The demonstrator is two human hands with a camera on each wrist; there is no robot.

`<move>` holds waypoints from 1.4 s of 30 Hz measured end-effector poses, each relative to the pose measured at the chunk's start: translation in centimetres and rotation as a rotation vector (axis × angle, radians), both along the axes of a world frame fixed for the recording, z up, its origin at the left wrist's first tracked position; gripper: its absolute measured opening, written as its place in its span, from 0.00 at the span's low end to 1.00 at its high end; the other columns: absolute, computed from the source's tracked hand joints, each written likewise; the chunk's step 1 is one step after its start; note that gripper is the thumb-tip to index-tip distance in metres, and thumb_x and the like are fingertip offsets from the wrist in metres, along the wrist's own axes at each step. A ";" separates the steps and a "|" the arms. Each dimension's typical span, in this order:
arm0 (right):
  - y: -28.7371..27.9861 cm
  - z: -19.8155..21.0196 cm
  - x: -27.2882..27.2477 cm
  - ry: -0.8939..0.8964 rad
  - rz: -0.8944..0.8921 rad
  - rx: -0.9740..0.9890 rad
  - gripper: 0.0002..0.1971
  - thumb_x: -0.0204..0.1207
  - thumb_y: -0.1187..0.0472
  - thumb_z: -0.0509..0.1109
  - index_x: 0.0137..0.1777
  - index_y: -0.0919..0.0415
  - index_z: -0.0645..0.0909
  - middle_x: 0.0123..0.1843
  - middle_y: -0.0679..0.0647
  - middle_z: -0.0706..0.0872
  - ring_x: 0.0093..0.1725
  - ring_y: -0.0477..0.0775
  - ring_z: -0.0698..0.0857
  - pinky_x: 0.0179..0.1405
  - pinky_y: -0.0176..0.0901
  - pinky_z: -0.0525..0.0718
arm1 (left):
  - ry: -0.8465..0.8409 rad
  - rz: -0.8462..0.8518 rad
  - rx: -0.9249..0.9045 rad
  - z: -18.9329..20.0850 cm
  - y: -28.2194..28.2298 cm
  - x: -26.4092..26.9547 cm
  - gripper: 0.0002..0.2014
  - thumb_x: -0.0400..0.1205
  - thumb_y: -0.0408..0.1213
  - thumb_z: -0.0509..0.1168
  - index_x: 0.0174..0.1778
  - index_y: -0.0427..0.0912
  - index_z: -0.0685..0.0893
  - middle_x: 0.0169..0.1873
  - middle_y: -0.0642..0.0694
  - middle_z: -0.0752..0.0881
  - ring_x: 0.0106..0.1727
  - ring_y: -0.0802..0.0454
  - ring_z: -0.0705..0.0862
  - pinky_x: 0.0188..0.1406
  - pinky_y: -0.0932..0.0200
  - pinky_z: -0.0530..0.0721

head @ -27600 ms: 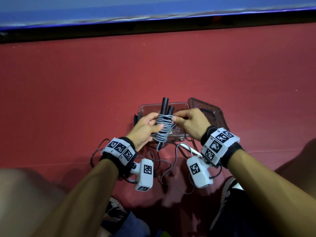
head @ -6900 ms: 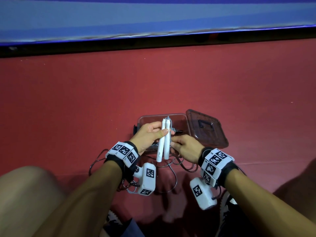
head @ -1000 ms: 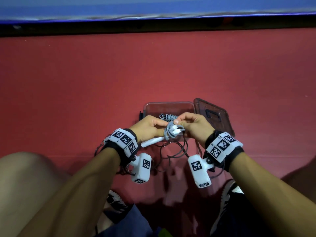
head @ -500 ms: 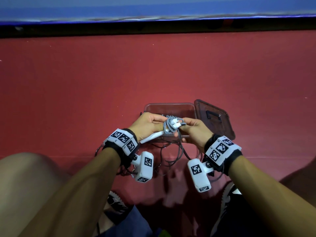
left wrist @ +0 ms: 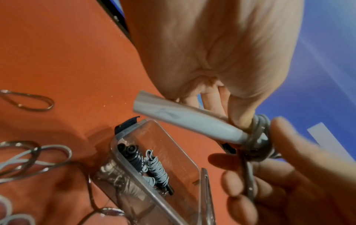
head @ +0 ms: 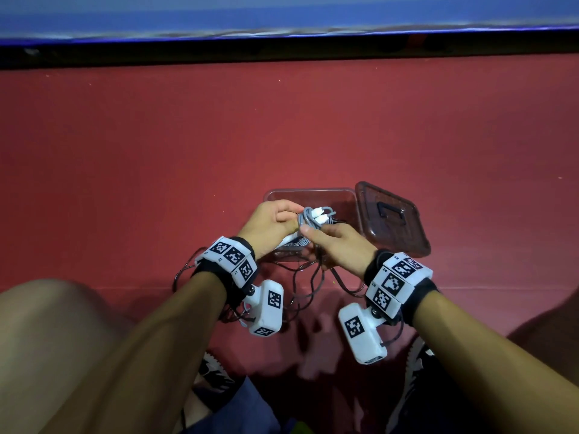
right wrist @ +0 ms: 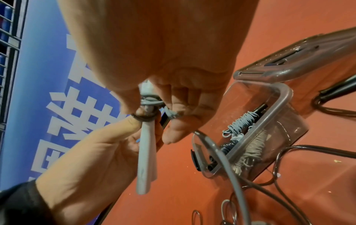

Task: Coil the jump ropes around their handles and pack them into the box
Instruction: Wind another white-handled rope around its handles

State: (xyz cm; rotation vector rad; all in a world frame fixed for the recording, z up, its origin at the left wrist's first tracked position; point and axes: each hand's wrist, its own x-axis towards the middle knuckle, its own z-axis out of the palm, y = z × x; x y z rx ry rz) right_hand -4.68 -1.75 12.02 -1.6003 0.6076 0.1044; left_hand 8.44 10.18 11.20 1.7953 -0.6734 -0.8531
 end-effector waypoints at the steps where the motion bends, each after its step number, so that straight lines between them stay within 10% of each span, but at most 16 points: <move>1: -0.2 -0.3 0.0 -0.009 0.004 -0.054 0.16 0.86 0.47 0.65 0.45 0.59 0.86 0.38 0.57 0.91 0.34 0.49 0.86 0.31 0.39 0.81 | -0.008 -0.022 0.004 0.0 0.0 -0.1 0.08 0.85 0.32 0.71 0.58 0.43 0.87 0.43 0.48 0.94 0.47 0.54 0.91 0.56 0.52 0.89; 9: -0.8 -1.1 -0.2 -0.025 0.010 -0.194 0.15 0.87 0.52 0.64 0.44 0.59 0.85 0.33 0.51 0.88 0.28 0.44 0.84 0.31 0.34 0.81 | 0.061 -0.131 0.026 0.0 0.3 -0.2 0.09 0.85 0.35 0.70 0.60 0.52 0.85 0.44 0.44 0.93 0.44 0.53 0.91 0.47 0.58 0.86; 15: -1.3 -1.2 -0.3 -0.021 -0.086 -0.186 0.16 0.88 0.55 0.63 0.46 0.64 0.86 0.31 0.52 0.86 0.24 0.40 0.81 0.25 0.29 0.77 | 0.054 -0.214 0.119 -0.7 0.3 -0.1 0.33 0.77 0.47 0.73 0.80 0.51 0.77 0.58 0.46 0.92 0.61 0.50 0.90 0.73 0.41 0.82; 24: -1.4 -1.6 0.0 -0.028 -0.177 -0.146 0.22 0.86 0.50 0.65 0.47 0.72 0.88 0.32 0.55 0.88 0.25 0.44 0.83 0.27 0.33 0.79 | -0.067 -0.212 0.103 -0.6 -0.2 -0.6 0.10 0.83 0.43 0.68 0.57 0.49 0.89 0.51 0.44 0.93 0.58 0.50 0.90 0.68 0.37 0.84; 35: -1.3 -1.7 0.0 0.069 0.102 -0.381 0.24 0.89 0.47 0.59 0.33 0.55 0.82 0.34 0.53 0.92 0.28 0.41 0.85 0.42 0.42 0.80 | -0.288 -0.086 0.195 -0.1 -0.4 0.0 0.20 0.82 0.34 0.73 0.71 0.49 0.86 0.62 0.51 0.90 0.62 0.59 0.87 0.66 0.64 0.80; 42: -1.5 -1.2 0.0 0.156 0.219 -0.489 0.21 0.87 0.57 0.62 0.33 0.59 0.86 0.35 0.50 0.93 0.36 0.45 0.89 0.47 0.41 0.83 | -0.368 -0.109 0.261 -0.1 -0.3 -0.6 0.14 0.84 0.37 0.71 0.65 0.53 0.90 0.50 0.53 0.93 0.55 0.55 0.89 0.61 0.57 0.84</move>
